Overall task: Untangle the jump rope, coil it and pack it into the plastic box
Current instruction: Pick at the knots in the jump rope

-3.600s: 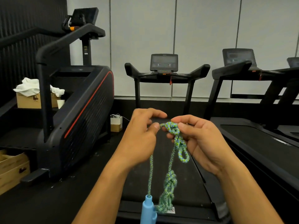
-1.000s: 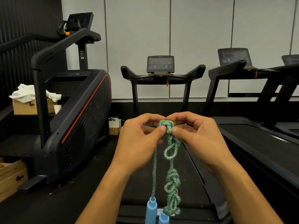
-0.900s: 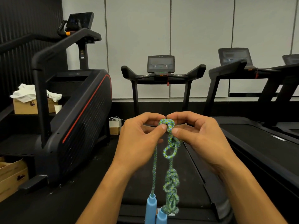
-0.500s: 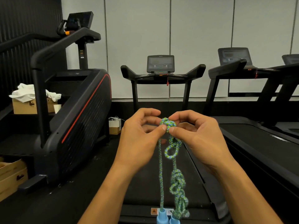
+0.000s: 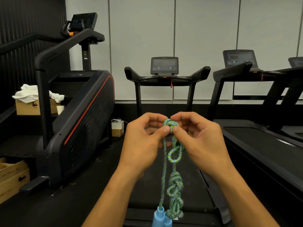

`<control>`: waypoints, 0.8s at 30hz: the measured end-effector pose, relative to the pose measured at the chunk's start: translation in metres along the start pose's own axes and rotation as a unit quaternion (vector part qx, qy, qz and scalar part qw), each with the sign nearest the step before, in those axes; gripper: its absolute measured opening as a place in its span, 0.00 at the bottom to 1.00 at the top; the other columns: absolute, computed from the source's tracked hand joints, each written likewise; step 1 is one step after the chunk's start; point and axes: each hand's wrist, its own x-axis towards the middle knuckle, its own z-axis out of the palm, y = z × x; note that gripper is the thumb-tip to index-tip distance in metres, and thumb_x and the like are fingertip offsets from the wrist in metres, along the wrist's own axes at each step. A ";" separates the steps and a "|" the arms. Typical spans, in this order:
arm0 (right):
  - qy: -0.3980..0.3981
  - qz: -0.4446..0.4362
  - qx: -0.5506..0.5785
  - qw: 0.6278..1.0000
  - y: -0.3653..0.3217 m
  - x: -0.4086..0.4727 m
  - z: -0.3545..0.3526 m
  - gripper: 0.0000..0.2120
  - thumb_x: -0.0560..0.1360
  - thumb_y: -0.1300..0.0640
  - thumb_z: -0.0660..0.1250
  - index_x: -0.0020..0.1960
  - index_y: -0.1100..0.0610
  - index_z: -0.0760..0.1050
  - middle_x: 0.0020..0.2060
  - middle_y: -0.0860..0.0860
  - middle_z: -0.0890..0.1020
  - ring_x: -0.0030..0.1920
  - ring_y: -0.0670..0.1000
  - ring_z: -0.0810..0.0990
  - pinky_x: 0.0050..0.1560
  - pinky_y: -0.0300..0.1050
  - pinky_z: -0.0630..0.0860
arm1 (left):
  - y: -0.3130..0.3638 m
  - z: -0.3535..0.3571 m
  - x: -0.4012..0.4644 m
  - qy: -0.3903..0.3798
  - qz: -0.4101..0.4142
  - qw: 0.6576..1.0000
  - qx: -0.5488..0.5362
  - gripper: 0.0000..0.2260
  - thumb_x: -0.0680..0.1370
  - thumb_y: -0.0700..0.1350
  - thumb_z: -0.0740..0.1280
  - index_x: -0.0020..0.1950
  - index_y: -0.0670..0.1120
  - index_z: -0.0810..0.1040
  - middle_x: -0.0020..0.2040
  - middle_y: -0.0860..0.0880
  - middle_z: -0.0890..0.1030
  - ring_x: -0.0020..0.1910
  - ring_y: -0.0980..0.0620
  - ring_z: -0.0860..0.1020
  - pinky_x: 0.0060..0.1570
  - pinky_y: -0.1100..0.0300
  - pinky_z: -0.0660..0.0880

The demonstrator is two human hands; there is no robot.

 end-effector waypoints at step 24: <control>0.051 0.015 -0.011 0.999 0.002 0.003 0.002 0.08 0.72 0.67 0.72 0.44 0.54 0.81 0.38 0.51 0.85 0.39 0.51 0.84 0.38 0.40 0.80 | 0.005 0.001 -0.003 -0.008 0.003 1.000 0.011 0.02 0.76 0.36 0.71 0.46 0.43 0.81 0.42 0.48 0.85 0.45 0.50 0.84 0.43 0.49 0.84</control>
